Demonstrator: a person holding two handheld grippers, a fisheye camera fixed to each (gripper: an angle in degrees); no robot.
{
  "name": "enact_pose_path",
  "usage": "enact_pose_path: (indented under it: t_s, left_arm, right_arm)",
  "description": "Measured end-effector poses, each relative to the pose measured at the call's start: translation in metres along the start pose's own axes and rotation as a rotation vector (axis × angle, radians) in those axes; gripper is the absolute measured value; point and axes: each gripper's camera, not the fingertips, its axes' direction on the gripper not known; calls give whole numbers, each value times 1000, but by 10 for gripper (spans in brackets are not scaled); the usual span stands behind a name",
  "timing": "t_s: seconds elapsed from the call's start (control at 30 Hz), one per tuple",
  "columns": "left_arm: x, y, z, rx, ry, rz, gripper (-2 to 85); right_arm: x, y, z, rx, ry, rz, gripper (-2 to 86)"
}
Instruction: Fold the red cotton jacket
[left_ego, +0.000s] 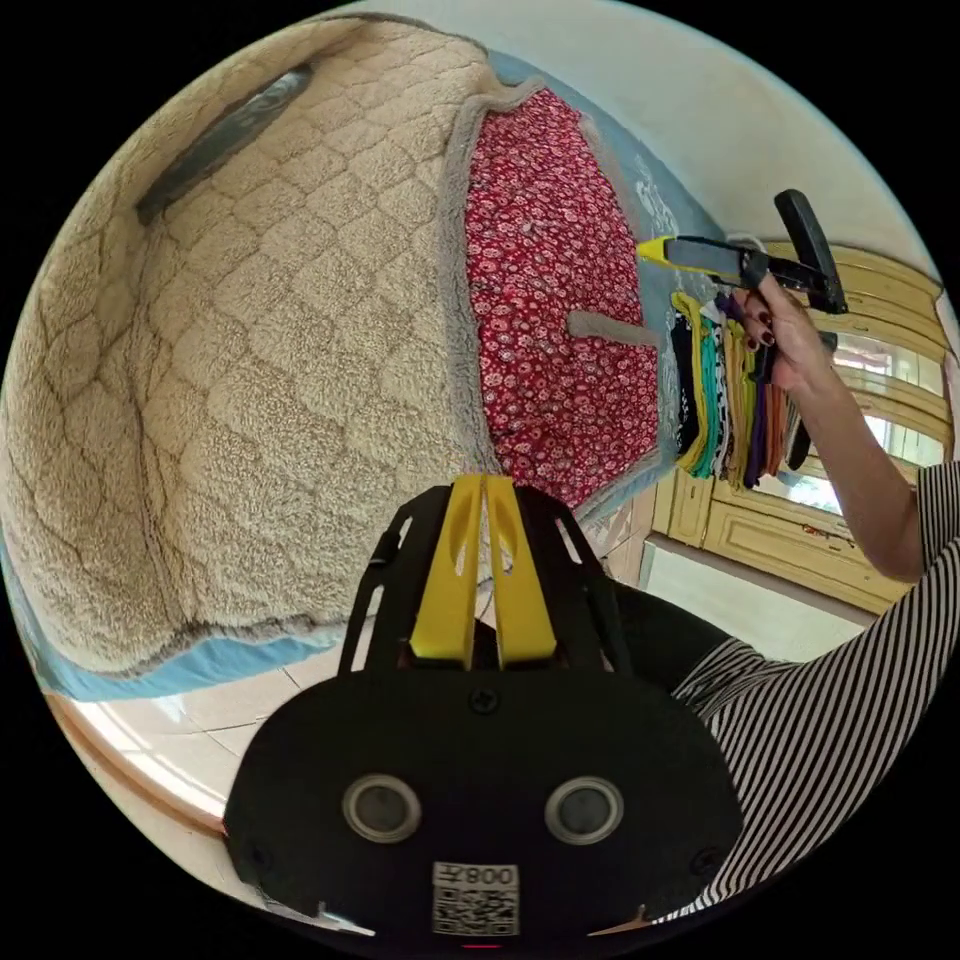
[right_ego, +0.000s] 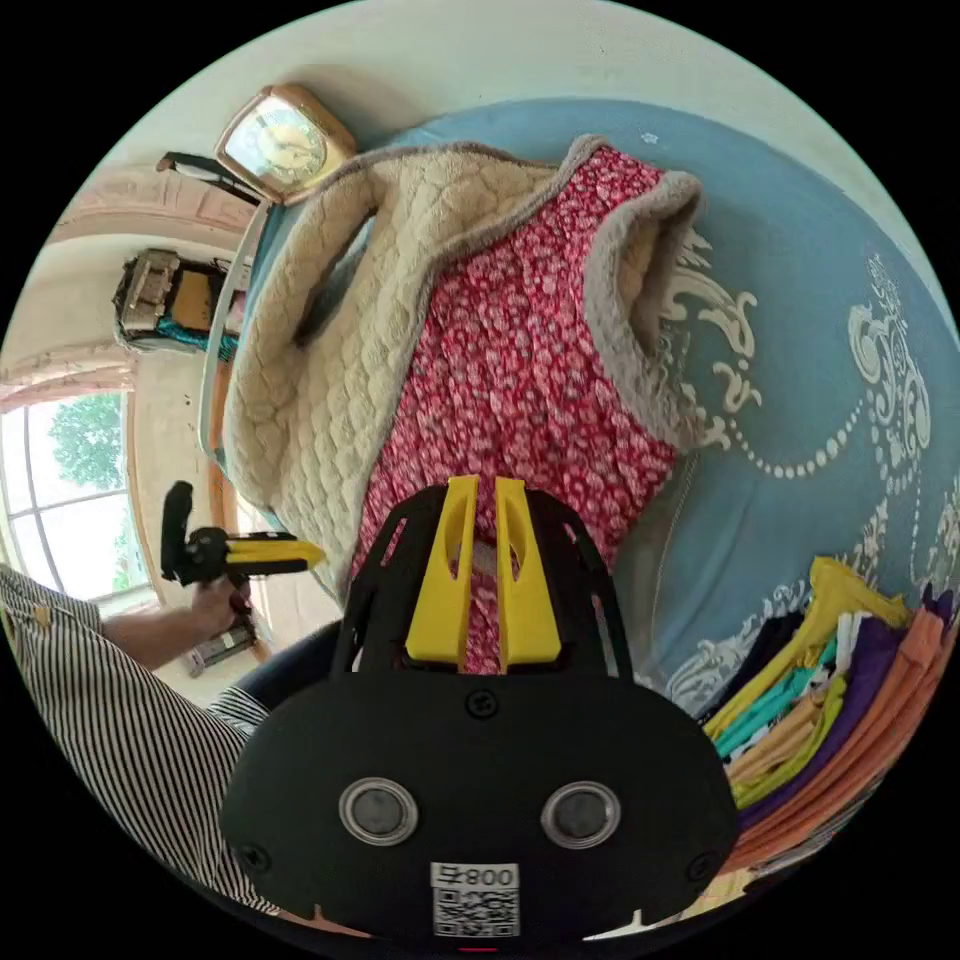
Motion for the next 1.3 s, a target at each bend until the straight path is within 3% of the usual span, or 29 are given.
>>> enact_pose_path:
  t_s: [0.13, 0.17, 0.23, 0.33, 0.5, 0.6, 0.73, 0.9, 1.07, 1.13, 1.23, 1.3]
  left_arm:
    - [30, -23, 54, -145, -183, 182, 3]
    - [34, -31, 80, -228, -237, 217, 2]
    - [39, -38, 91, -216, -258, 223, 2]
    - [39, -45, 96, -256, -244, 209, 1]
    - [51, -46, 76, -159, -160, 219, 0]
    - [60, -54, 117, -285, -230, 271, 0]
    - [65, -60, 130, -304, -245, 278, 0]
    - [75, -75, 88, -138, -229, 288, 0]
    - [93, -146, 66, 24, -282, 359, 1]
    - [96, -174, 70, 48, -301, 372, 1]
    - [94, -213, 87, -13, -316, 371, 1]
    - [90, -222, 95, -55, -291, 382, 1]
  right_arm:
    - [-15, 61, 76, -332, 156, -75, 15]
    - [-18, 70, 98, -360, 218, -89, 10]
    - [-27, 72, 101, -284, 306, -131, 4]
    - [-28, 64, 103, -359, 330, -121, 2]
    - [-2, 88, 59, -206, 147, -7, 2]
    - [17, 104, 73, -212, 90, 32, 2]
    - [21, 114, 72, -184, 89, 44, 2]
    - [44, 111, 12, -6, -22, 95, 1]
    - [75, 66, -55, 262, -62, 101, 0]
    - [85, 43, -43, 250, 9, 106, 0]
    - [109, 15, 14, 35, 94, 112, -1]
    - [122, 23, 10, 103, -4, 149, -1]
